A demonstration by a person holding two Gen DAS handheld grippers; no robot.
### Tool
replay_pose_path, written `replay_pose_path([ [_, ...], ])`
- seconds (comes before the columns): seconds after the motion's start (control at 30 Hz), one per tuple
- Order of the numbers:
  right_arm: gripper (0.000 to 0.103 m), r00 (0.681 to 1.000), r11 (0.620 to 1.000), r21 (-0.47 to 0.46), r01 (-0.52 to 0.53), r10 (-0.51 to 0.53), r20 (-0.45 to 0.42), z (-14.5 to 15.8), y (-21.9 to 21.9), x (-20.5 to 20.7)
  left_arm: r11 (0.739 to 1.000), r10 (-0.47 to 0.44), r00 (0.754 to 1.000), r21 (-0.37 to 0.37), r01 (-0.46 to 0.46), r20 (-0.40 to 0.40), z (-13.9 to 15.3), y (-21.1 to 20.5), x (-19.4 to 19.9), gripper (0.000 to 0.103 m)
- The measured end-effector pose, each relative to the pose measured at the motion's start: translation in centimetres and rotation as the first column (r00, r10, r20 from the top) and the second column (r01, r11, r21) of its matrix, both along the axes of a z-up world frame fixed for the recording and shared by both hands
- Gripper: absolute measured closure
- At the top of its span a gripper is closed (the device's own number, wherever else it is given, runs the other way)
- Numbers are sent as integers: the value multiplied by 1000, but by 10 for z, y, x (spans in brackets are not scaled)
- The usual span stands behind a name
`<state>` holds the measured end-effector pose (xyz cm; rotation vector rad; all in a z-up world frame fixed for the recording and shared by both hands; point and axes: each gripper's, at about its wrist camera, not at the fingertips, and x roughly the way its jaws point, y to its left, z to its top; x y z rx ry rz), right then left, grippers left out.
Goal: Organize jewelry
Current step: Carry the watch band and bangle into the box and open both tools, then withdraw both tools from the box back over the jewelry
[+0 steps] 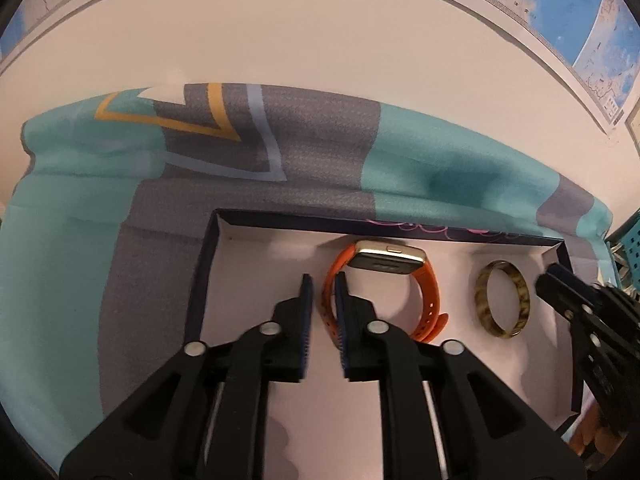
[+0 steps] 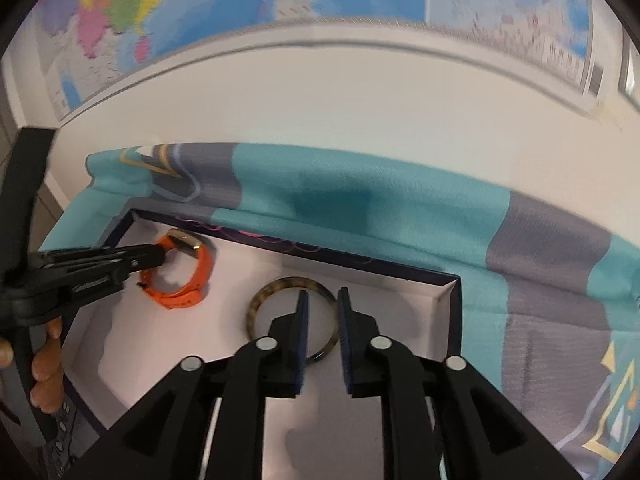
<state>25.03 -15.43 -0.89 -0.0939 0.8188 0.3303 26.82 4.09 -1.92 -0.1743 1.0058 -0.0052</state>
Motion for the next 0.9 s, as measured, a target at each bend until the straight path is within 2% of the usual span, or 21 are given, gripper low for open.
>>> replay_pose_path([
  [0.07, 81, 999, 1000, -14, -15, 16, 42, 8, 3, -13, 1000, -4, 1000, 19, 4, 13, 2, -2, -4, 86],
  [0.1, 78, 998, 1000, -19, -22, 23, 61, 12, 4, -20, 1000, -9, 1000, 29, 8, 28, 5, -3, -8, 82],
  [0.13, 77, 997, 999, -24, -28, 30, 77, 16, 5, -26, 999, -13, 999, 41, 11, 43, 8, -4, -12, 73],
  [0.2, 71, 993, 998, -35, -44, 47, 108, 23, 6, -39, 997, -23, 997, 69, 18, 77, 15, -7, -22, 67],
  [0.43, 59, 974, 993, -65, -100, 111, 198, 43, 14, -80, 990, -105, 980, 112, 86, 171, 37, -10, -72, 55],
  [0.63, 56, 963, 989, -85, -122, 139, 232, 47, 18, -109, 983, -158, 958, 133, 129, 240, 46, -7, -129, 49],
  [0.87, 55, 952, 983, -137, -123, 156, 265, 45, 25, -134, 974, -198, 948, 157, 162, 248, 35, -13, -170, 45],
  [0.9, 52, 951, 983, -138, -124, 157, 267, 45, 26, -137, 972, -205, 947, 161, 169, 245, 33, -14, -175, 45],
])
